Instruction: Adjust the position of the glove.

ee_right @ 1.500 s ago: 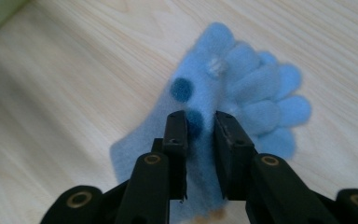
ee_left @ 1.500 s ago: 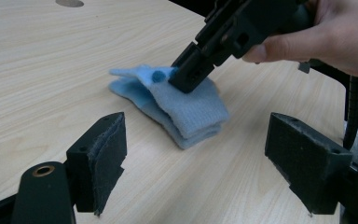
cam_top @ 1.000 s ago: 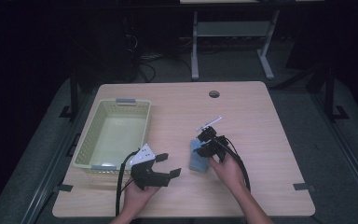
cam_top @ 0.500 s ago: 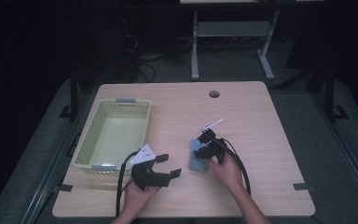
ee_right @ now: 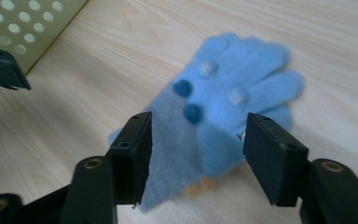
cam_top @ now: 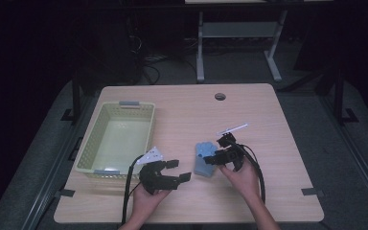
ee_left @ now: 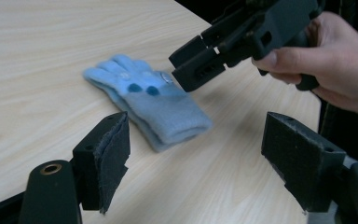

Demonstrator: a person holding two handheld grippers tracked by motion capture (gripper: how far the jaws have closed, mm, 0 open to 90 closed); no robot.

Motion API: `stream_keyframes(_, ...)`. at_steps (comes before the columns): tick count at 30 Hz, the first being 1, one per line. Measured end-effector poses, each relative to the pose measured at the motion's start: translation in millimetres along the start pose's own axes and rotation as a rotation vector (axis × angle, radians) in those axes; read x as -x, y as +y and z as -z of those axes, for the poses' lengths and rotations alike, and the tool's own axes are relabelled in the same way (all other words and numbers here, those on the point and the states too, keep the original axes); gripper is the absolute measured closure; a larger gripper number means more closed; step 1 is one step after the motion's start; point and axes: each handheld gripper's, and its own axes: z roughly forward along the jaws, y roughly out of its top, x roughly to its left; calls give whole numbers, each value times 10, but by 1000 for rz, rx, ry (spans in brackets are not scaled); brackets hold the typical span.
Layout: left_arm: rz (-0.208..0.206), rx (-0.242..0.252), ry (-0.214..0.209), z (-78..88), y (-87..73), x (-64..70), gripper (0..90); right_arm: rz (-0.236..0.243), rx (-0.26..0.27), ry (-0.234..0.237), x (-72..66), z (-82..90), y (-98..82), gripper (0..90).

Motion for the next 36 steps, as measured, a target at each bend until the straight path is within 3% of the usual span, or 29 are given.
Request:
stream_keyframes(4,37,-46,19,-110,32,-36,233,-58,39,42,73,72,-83,383)
stream_keyframes(8,85,-74,28,-199,81,-75,234,-83,59,76,134,81,-143,354)
stream_keyframes(10,106,-93,28,-246,113,-86,236,-138,81,114,184,104,-198,340)
stream_keyframes(12,116,-116,37,-299,148,-103,236,-141,84,120,198,109,-210,333)
stream_keyframes(15,165,-139,25,-381,192,-143,239,-175,107,143,245,112,-272,325)
stream_keyframes(25,313,-170,20,-573,194,-296,270,-229,122,179,316,28,-383,347)
stream_keyframes(36,394,-170,-2,-652,172,-393,302,-280,113,202,366,-49,-401,389)
